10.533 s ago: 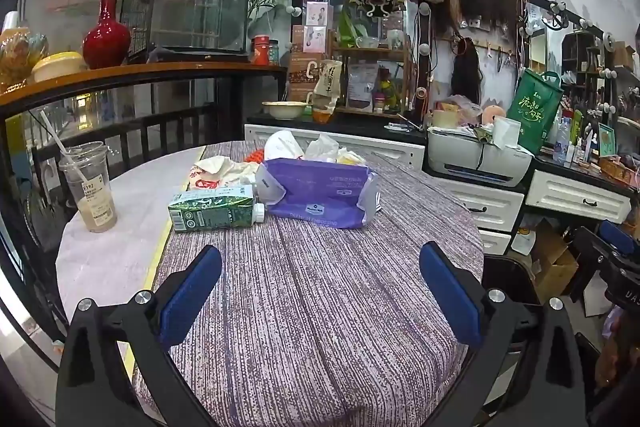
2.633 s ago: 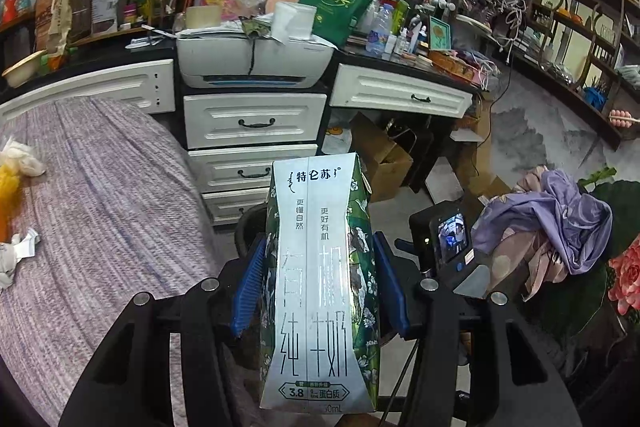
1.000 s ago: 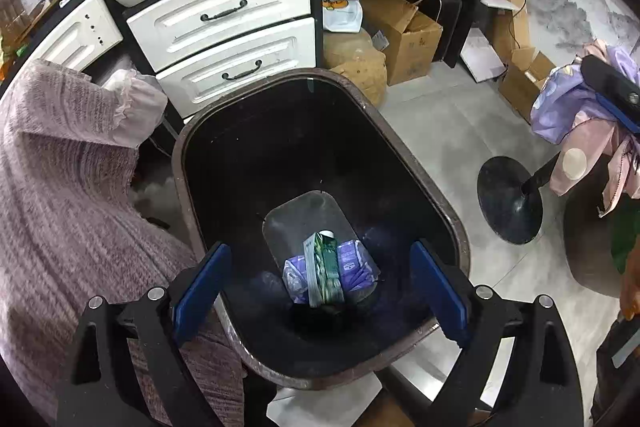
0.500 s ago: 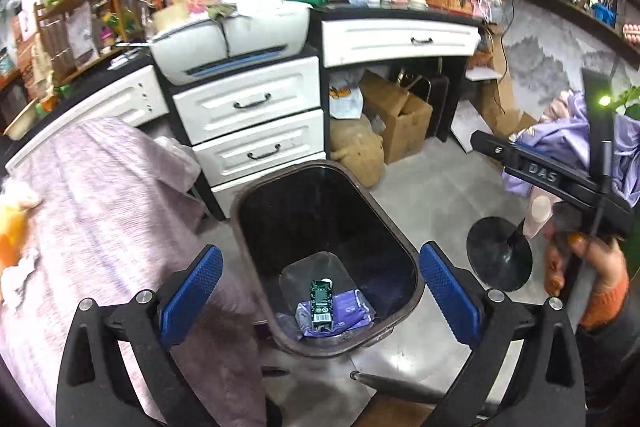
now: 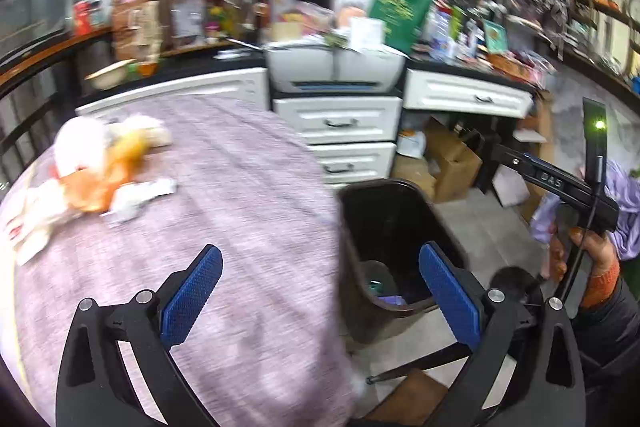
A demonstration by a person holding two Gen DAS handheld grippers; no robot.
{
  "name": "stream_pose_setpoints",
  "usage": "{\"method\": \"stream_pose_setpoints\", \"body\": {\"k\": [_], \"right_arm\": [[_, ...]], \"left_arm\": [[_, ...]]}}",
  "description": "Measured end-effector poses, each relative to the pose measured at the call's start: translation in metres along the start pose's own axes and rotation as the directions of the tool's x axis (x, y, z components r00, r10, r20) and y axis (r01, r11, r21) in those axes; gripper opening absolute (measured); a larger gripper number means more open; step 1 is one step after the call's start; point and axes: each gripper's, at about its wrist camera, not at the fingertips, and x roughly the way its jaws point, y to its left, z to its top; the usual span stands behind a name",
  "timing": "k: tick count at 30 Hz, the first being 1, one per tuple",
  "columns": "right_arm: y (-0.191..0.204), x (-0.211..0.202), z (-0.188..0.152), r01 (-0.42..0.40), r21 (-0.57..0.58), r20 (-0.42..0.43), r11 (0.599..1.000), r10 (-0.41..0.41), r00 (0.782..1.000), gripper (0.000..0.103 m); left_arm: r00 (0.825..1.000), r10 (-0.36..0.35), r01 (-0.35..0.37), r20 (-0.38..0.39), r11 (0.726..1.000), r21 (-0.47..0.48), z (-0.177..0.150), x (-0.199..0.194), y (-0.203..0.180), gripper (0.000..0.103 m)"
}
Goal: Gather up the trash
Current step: 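Move both open tools back to the trash on the table, then grasp the crumpled white wrapper with the right tool while the left tool grasps the red-printed white bag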
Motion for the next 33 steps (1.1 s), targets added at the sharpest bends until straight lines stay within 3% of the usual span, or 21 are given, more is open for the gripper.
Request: {"method": "stream_pose_setpoints", "body": {"k": [4,8,14,20,24,27,33], "right_arm": [[0.040,0.000,0.010,-0.098,-0.077,-0.020,0.992,0.097,0.995,0.094],[0.079,0.004,0.017,-0.212,-0.115,-0.068,0.970,0.205,0.976,0.095],[0.147,0.018,0.016,-0.383,-0.168,-0.198,0.908,0.349,0.916,0.096],[0.209,0.031,0.008,-0.484,-0.247,-0.289,0.839,0.413,0.864,0.096],[0.243,0.050,0.000,-0.526,-0.262,-0.355,0.809,0.426,0.832,0.096],[0.271,0.066,-0.003,-0.544,-0.287,-0.400,0.789,0.418,0.816,0.096],[0.314,0.095,-0.005,-0.563,-0.337,-0.459,0.755,0.390,0.798,0.096]], "left_arm": [[0.995,0.092,-0.091,0.025,0.995,-0.036,-0.013,-0.029,0.038,0.097],[0.985,0.166,-0.164,0.035,0.984,-0.072,-0.032,-0.054,0.073,0.097],[0.965,0.262,-0.262,-0.010,0.960,-0.102,-0.065,-0.075,0.133,0.098],[0.938,0.340,-0.345,-0.062,0.932,-0.110,-0.081,-0.079,0.181,0.097],[0.937,0.340,-0.349,-0.082,0.923,-0.159,-0.083,-0.075,0.208,0.097],[0.945,0.311,-0.325,-0.098,0.920,-0.218,-0.078,-0.067,0.225,0.097],[0.959,0.248,-0.278,-0.135,0.917,-0.286,-0.071,-0.049,0.248,0.097]]}}
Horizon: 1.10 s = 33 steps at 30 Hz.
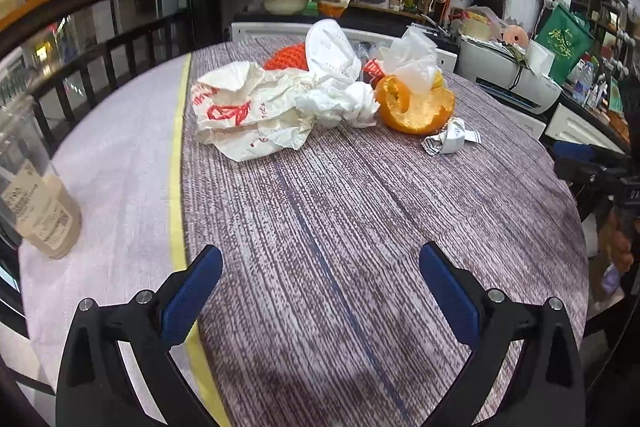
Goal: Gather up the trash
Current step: 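Grasp the crumpled white wrapper with the right tool while the left tool grasps the red-printed white bag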
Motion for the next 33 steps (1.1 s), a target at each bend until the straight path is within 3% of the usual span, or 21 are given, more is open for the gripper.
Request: {"method": "stream_pose_setpoints", "body": {"k": [6,10,15,17,19,20,23,25,28,31,32,33], "right_arm": [[0.016,0.053,0.028,0.012,-0.076,-0.074,0.997,-0.017,0.997,0.095],[0.024,0.080,0.043,0.037,-0.125,-0.098,0.991,-0.049,0.994,0.092],[0.022,0.106,0.054,0.036,-0.132,-0.143,0.991,-0.055,0.988,0.069],[0.019,0.106,0.053,0.040,-0.125,-0.134,0.991,-0.057,0.989,0.067],[0.016,0.103,0.052,0.026,-0.117,-0.121,0.993,-0.040,0.992,0.054],[0.016,0.102,0.052,0.011,-0.114,-0.122,0.993,-0.025,0.992,0.040],[0.018,0.100,0.048,0.003,-0.113,-0.129,0.994,-0.017,0.991,0.038],[0.017,0.099,0.047,-0.001,-0.110,-0.124,0.994,-0.012,0.992,0.037],[0.014,0.097,0.046,-0.010,-0.082,-0.117,0.997,0.000,0.993,0.035],[0.014,0.094,0.044,-0.010,-0.070,-0.111,0.997,0.003,0.994,0.035],[0.014,0.092,0.044,-0.012,-0.066,-0.108,0.998,0.005,0.994,0.034],[0.013,0.090,0.043,-0.012,-0.062,-0.103,0.998,0.006,0.995,0.034]], "left_arm": [[0.998,-0.014,0.011,-0.057,0.998,-0.055,0.022,0.016,0.022,0.097],[0.998,0.012,-0.016,-0.055,0.996,-0.085,0.042,0.028,0.039,0.097],[0.999,0.001,-0.009,-0.036,0.975,-0.221,0.064,0.046,0.074,0.097],[1.000,0.020,-0.018,0.005,0.969,-0.248,0.073,0.048,0.083,0.097],[0.999,0.034,-0.028,0.017,0.964,-0.266,0.079,0.054,0.090,0.097],[0.999,0.041,-0.038,0.006,0.963,-0.268,0.082,0.059,0.092,0.095],[0.999,0.032,-0.035,-0.017,0.960,-0.279,0.087,0.075,0.094,0.084],[0.999,0.009,-0.021,-0.039,0.952,-0.304,0.088,0.085,0.097,0.066],[0.999,-0.008,-0.007,-0.043,0.943,-0.332,0.087,0.090,0.098,0.051],[1.000,0.000,-0.009,-0.028,0.949,-0.314,0.089,0.084,0.094,0.027],[1.000,0.003,-0.011,-0.026,0.949,-0.315,0.089,0.083,0.093,0.015],[1.000,0.000,-0.007,-0.022,0.947,-0.321,0.088,0.081,0.093,0.015]]}}
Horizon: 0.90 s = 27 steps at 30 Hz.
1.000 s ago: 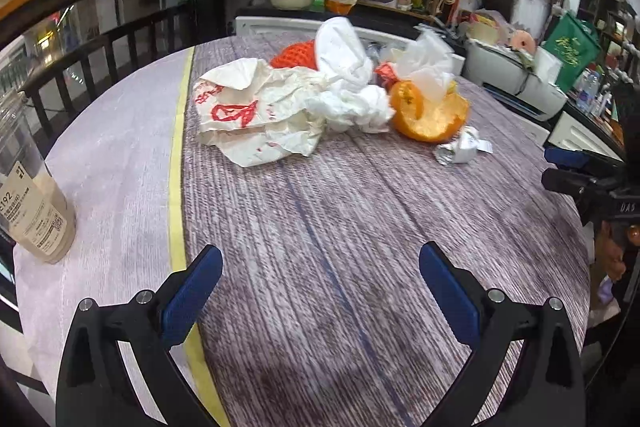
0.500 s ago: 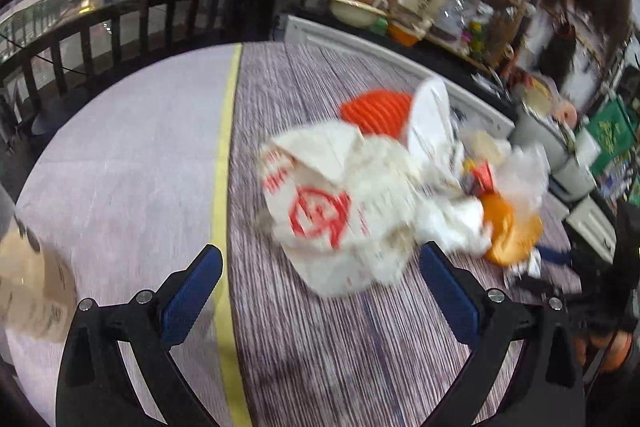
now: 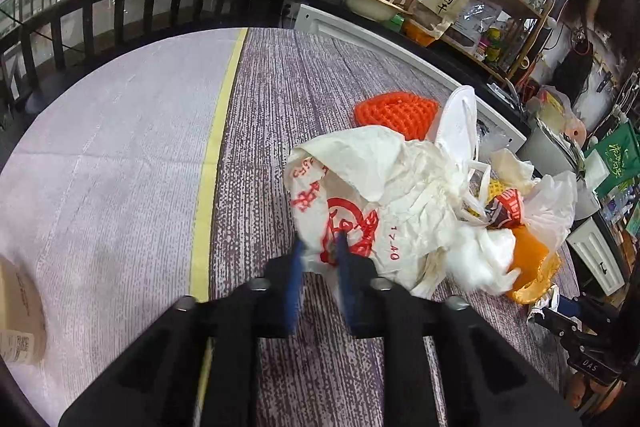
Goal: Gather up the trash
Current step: 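Grasp the crumpled white wrapper with the right tool while the left tool grasps the red-printed white bag, then carry the white wrapper into the black bin and open the right tool while left holds the bag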
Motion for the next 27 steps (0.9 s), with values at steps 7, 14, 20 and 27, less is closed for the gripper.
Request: {"method": "stream_pose_setpoints", "body": {"k": [7,14,20,27], "right_arm": [[0.001,-0.020,-0.010,0.003,0.015,0.034,1.000,-0.003,0.999,0.034],[0.008,-0.050,-0.021,0.015,0.004,0.082,1.000,-0.015,0.997,0.034],[0.003,-0.076,-0.037,0.022,0.009,0.110,1.000,-0.023,0.994,0.034],[-0.007,-0.105,-0.055,0.053,0.022,0.147,0.998,-0.056,0.988,0.034]], "left_arm": [[0.999,-0.011,0.012,0.039,0.999,-0.035,-0.009,-0.019,0.000,0.014],[0.993,0.008,-0.004,0.120,0.999,-0.032,-0.014,-0.050,-0.004,0.012],[0.977,0.030,-0.039,0.213,0.998,0.039,-0.037,-0.095,-0.017,0.010],[0.962,-0.017,-0.011,0.271,0.995,0.101,-0.058,-0.138,-0.042,0.009]]}}
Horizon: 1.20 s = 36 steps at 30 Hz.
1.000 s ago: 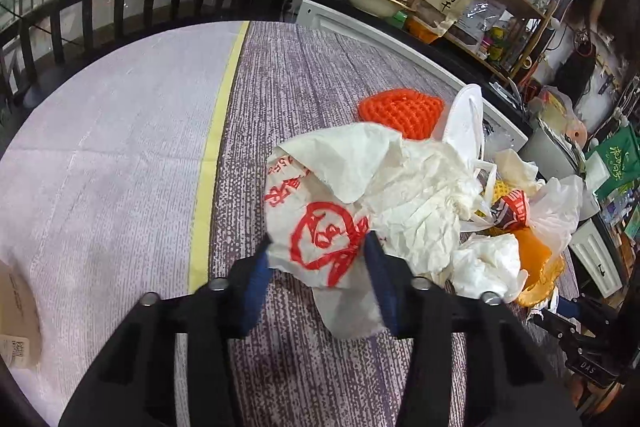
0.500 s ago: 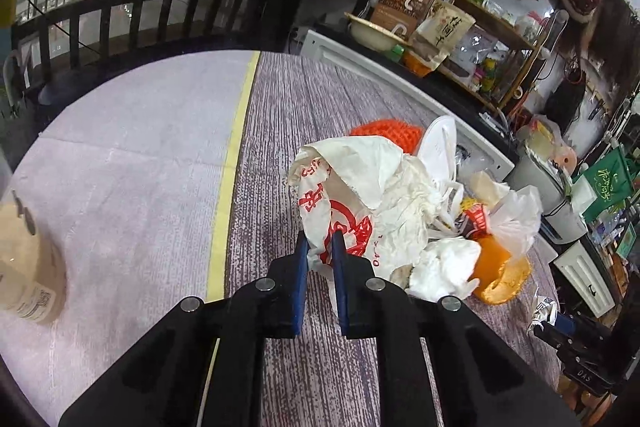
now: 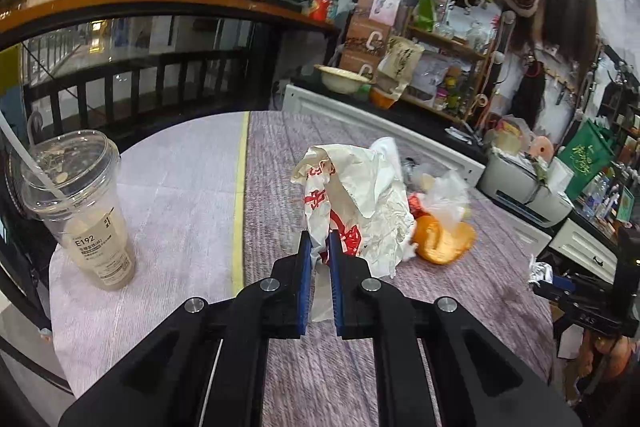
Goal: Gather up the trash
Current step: 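Carry the white wrapper into the black bin and open the right tool while left holds the bag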
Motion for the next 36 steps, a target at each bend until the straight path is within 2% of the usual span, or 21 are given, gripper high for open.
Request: {"method": "stream_pose_setpoints", "body": {"k": [10,15,21,28,36], "right_arm": [[-0.040,-0.042,-0.030,0.057,0.085,0.029,0.995,-0.060,0.998,0.034],[-0.074,-0.063,-0.050,0.098,0.159,0.030,0.982,-0.104,0.994,0.034],[-0.122,-0.080,-0.080,0.187,0.230,-0.001,0.955,-0.192,0.981,0.034],[-0.169,-0.073,-0.121,0.248,0.323,-0.074,0.913,-0.237,0.969,0.034],[-0.210,-0.042,-0.174,0.344,0.391,-0.189,0.854,-0.292,0.938,0.035]], "left_arm": [[0.989,-0.144,0.143,0.010,0.987,0.076,-0.014,-0.019,-0.064,0.009],[0.976,-0.216,0.216,-0.010,0.969,0.116,-0.022,-0.015,-0.103,0.009],[0.951,-0.305,0.308,-0.043,0.939,0.155,-0.031,-0.009,-0.151,0.009],[0.919,-0.379,0.393,-0.105,0.902,0.179,-0.043,0.006,-0.205,0.009],[0.890,-0.421,0.451,-0.175,0.869,0.202,-0.061,0.027,-0.254,0.009]]}}
